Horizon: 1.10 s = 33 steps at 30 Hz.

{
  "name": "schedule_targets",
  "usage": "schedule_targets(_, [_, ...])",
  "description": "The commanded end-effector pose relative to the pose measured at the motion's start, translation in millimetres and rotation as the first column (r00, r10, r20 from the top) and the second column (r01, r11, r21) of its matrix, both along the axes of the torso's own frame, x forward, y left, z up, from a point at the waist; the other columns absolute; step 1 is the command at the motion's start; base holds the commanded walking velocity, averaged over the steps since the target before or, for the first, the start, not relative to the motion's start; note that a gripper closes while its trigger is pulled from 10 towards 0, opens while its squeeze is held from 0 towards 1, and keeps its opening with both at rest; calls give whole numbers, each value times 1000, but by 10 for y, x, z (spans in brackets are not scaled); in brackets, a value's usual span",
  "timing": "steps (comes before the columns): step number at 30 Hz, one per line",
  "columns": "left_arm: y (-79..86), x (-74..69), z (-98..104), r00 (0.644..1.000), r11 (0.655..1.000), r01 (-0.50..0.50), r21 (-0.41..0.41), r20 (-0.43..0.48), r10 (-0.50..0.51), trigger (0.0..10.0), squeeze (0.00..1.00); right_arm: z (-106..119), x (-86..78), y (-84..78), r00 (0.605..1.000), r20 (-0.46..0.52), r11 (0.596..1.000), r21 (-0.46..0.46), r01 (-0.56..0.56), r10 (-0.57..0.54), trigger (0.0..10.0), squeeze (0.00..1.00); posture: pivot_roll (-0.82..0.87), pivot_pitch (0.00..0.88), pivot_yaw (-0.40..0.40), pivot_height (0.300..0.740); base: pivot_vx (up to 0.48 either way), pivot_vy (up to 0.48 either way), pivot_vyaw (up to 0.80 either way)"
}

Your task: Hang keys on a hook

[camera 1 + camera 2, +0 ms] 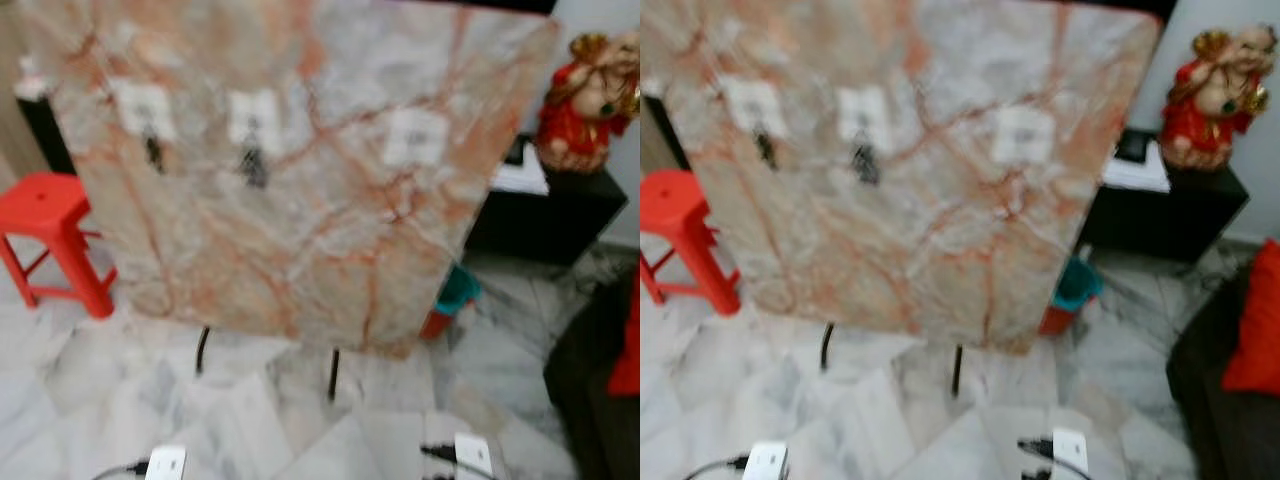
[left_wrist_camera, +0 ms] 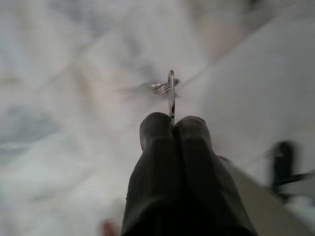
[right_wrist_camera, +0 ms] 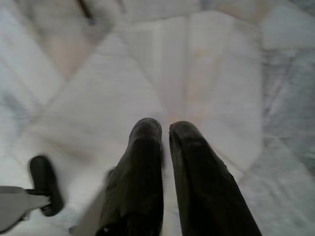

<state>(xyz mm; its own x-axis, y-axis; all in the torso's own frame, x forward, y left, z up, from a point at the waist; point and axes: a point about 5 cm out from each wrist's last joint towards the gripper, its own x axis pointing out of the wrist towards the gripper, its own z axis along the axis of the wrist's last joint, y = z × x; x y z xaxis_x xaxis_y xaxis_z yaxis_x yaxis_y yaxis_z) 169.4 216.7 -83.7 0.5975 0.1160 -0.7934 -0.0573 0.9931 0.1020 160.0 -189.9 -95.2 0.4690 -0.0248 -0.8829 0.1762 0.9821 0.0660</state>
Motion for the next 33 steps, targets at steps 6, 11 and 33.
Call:
schedule_targets(6, [28,-6,20,999,999,28,25,44,-29,10000,0,28,58,-17,1000,21,1000,1,-3,3,10000,0,-8,0,-67,740,0,-454,0])
schedule_targets(11, [27,60,95,986,995,59,80,154,-70,10000,0,30,53,-44,1000,25,1000,2,2,-2,10000,0,-19,0,-64,740,0,-323,0])
schedule_targets(33, [-126,1377,1864,497,952,22,305,823,-275,10000,0,39,68,-17,998,62,999,46,14,-17,10000,0,-22,0,-58,740,0,0,0])
